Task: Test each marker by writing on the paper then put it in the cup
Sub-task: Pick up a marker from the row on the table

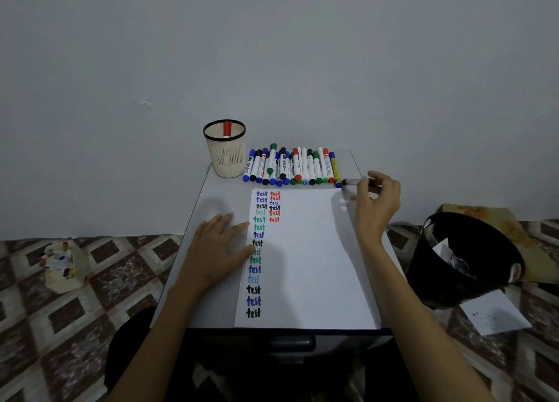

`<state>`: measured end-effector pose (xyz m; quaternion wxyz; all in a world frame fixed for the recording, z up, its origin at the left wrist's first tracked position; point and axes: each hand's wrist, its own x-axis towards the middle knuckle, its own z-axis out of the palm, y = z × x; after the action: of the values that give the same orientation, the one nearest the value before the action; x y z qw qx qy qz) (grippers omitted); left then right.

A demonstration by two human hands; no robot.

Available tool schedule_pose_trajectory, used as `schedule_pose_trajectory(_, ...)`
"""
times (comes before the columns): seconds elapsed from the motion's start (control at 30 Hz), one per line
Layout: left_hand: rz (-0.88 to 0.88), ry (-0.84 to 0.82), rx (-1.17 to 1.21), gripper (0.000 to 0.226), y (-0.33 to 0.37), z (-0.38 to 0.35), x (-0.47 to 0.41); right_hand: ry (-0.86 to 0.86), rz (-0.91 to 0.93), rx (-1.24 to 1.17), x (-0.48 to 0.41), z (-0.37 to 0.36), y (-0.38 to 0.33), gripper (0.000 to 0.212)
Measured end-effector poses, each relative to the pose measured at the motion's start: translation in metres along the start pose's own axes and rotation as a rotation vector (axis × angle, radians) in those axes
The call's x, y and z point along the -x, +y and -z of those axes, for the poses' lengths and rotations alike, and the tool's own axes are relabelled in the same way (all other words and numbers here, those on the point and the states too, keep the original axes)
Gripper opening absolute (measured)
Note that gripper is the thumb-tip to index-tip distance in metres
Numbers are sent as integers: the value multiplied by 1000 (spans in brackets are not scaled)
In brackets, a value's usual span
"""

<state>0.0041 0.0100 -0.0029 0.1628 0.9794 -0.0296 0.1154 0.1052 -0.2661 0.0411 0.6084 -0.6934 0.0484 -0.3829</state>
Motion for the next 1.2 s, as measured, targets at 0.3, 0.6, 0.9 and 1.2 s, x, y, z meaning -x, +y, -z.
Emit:
schedule_pose_trajectory(0.3, -13, 56, 369, 80, 16, 8, -4, -315, -237, -363, 53, -4, -52, 13)
schedule_pose_trajectory(0.6, -152, -73, 433, 30, 75, 22, -8, -639, -471, -376, 82, -14, -62, 28)
schedule_pose_trajectory(0.9, -154, -9, 681, 21, 87, 13, -1, -883, -487, -349, 79, -6, -58, 22)
schedule_pose_trajectory(1.2, -117, 59, 752, 12, 84, 16, 9, -985, -435, -312, 71, -9, -62, 20)
